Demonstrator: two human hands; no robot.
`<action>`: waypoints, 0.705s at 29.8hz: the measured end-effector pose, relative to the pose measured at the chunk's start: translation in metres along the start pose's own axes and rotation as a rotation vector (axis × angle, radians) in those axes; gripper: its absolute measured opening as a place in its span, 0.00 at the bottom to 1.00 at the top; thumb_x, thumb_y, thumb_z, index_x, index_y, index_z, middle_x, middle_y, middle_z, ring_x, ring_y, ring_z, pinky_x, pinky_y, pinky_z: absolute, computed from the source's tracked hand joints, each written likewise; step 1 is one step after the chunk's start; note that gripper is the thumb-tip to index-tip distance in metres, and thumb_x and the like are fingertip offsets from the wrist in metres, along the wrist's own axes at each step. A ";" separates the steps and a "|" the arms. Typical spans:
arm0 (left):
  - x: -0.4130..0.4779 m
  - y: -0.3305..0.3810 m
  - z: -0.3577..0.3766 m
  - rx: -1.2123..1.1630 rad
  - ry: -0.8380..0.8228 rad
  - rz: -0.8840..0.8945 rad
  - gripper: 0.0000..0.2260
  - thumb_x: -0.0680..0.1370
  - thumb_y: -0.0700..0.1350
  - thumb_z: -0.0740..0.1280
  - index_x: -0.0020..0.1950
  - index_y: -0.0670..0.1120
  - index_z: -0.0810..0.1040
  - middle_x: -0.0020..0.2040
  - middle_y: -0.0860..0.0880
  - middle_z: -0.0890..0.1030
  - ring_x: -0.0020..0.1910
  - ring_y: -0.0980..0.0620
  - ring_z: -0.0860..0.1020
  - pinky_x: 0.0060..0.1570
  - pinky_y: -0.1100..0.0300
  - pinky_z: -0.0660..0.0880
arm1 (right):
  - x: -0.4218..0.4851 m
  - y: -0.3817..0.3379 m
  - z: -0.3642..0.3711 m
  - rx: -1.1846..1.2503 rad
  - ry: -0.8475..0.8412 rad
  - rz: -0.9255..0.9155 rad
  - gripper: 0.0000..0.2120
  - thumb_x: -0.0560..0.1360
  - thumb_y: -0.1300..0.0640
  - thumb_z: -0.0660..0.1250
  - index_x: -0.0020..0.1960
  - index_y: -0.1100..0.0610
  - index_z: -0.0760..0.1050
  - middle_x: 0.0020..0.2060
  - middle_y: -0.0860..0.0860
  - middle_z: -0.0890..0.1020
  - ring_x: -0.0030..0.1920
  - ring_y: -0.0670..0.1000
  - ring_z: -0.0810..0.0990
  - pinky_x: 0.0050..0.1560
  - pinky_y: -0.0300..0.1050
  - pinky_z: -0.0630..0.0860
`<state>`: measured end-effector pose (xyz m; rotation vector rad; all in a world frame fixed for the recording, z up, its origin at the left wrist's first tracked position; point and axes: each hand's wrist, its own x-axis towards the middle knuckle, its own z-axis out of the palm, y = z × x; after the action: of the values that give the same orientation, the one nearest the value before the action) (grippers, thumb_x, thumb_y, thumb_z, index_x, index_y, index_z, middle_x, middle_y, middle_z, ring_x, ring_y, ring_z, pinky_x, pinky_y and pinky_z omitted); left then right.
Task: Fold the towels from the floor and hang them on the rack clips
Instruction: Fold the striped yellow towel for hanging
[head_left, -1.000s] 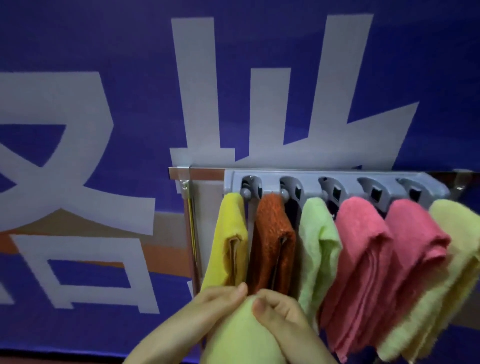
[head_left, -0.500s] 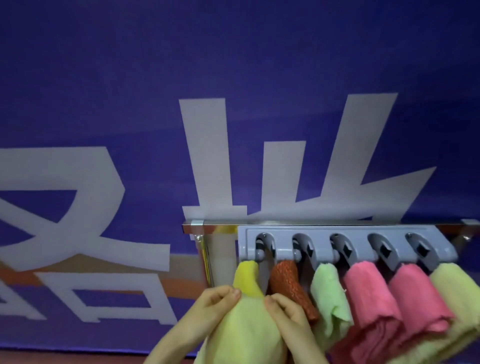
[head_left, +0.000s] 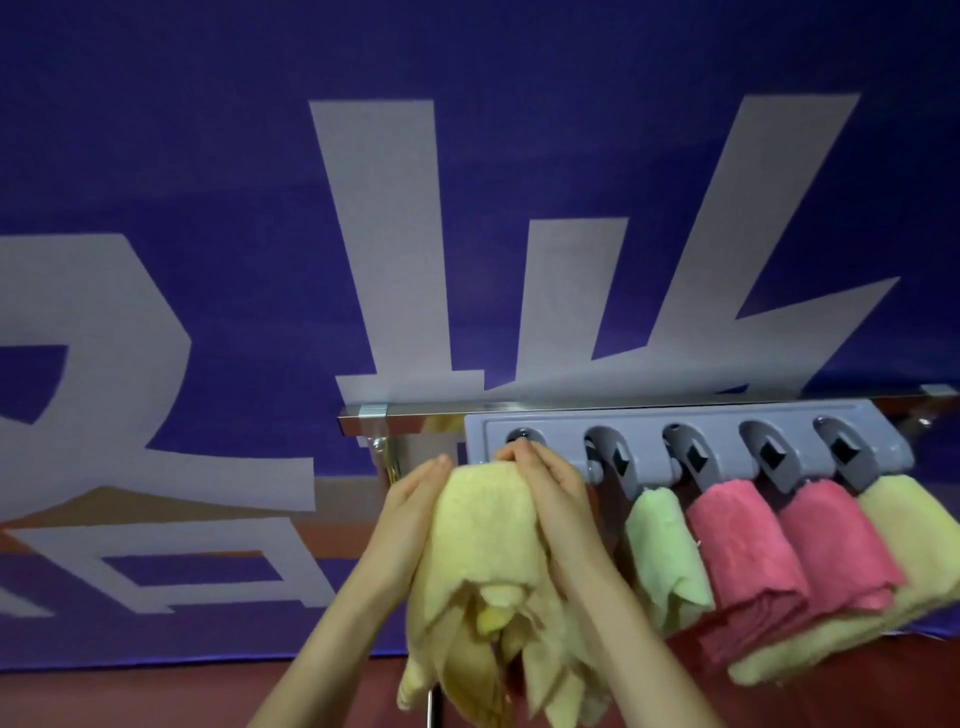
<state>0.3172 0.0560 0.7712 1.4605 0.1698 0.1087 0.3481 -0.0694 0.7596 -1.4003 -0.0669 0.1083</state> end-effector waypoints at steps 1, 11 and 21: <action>0.001 -0.002 -0.001 -0.016 0.005 -0.006 0.14 0.78 0.45 0.57 0.37 0.44 0.77 0.33 0.50 0.81 0.35 0.56 0.78 0.37 0.66 0.74 | 0.001 0.001 0.002 -0.061 -0.036 -0.008 0.12 0.76 0.58 0.61 0.35 0.51 0.77 0.32 0.43 0.80 0.33 0.35 0.75 0.39 0.25 0.70; 0.004 -0.004 -0.012 -0.017 -0.023 -0.046 0.16 0.78 0.45 0.58 0.32 0.45 0.75 0.26 0.53 0.79 0.28 0.60 0.77 0.32 0.70 0.73 | -0.032 0.051 -0.017 -0.088 -0.035 0.006 0.08 0.77 0.61 0.58 0.48 0.50 0.74 0.44 0.48 0.79 0.42 0.40 0.76 0.42 0.27 0.70; 0.006 -0.021 -0.003 0.249 -0.179 -0.032 0.14 0.78 0.45 0.56 0.33 0.44 0.69 0.22 0.57 0.70 0.23 0.63 0.66 0.27 0.70 0.63 | -0.004 0.021 0.003 -0.051 0.054 -0.223 0.12 0.77 0.66 0.57 0.49 0.49 0.71 0.45 0.45 0.75 0.40 0.31 0.73 0.46 0.23 0.68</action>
<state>0.3222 0.0578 0.7496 1.7063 0.0619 -0.0717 0.3431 -0.0638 0.7391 -1.4364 -0.1812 -0.1166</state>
